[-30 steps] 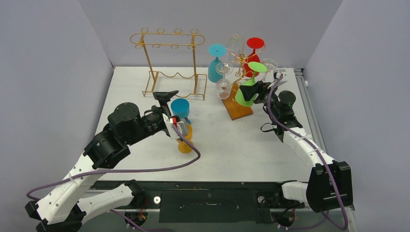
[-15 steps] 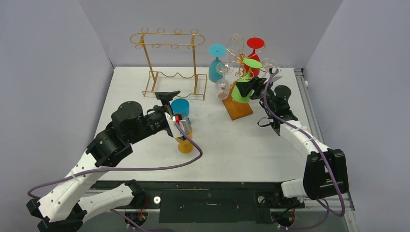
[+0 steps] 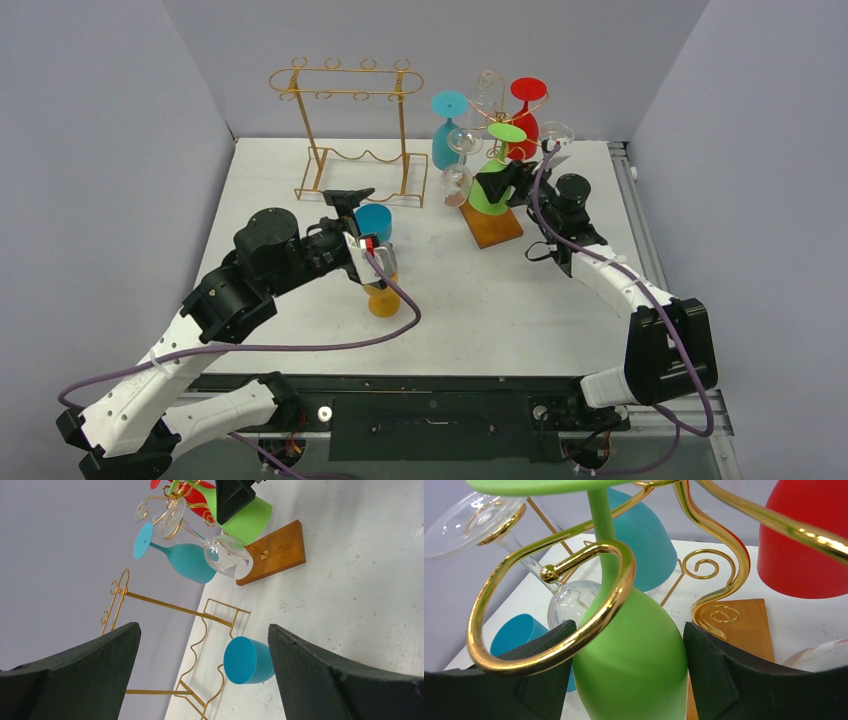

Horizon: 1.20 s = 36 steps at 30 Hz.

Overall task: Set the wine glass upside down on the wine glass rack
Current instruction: Turn the wine glass upside down at the wine rack.

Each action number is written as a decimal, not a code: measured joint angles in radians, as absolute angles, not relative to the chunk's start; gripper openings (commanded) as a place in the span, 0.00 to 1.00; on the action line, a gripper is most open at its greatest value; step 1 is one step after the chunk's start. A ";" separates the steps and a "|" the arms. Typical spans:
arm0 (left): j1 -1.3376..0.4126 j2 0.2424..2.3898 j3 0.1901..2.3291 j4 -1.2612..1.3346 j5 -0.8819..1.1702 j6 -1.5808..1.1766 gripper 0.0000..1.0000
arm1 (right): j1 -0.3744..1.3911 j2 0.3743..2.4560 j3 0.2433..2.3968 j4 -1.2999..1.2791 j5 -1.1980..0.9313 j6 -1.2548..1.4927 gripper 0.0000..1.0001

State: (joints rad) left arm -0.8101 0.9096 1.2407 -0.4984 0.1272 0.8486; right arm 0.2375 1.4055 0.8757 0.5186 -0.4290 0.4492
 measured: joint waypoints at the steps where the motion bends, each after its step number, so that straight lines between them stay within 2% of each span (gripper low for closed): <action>1: -0.810 0.910 1.241 -0.498 0.127 0.849 0.97 | 0.237 1.406 0.876 0.518 -0.430 0.445 0.53; 22: -0.810 0.897 1.241 -0.499 0.127 0.841 0.97 | 0.257 1.291 0.810 0.469 -0.434 0.318 0.52; 32: -0.810 0.894 1.241 -0.499 0.126 0.841 0.97 | 0.257 1.239 0.725 0.504 -0.404 0.319 0.56; 36: -0.810 0.894 1.241 -0.499 0.122 0.841 0.97 | 0.257 1.237 0.707 0.533 -0.387 0.330 0.60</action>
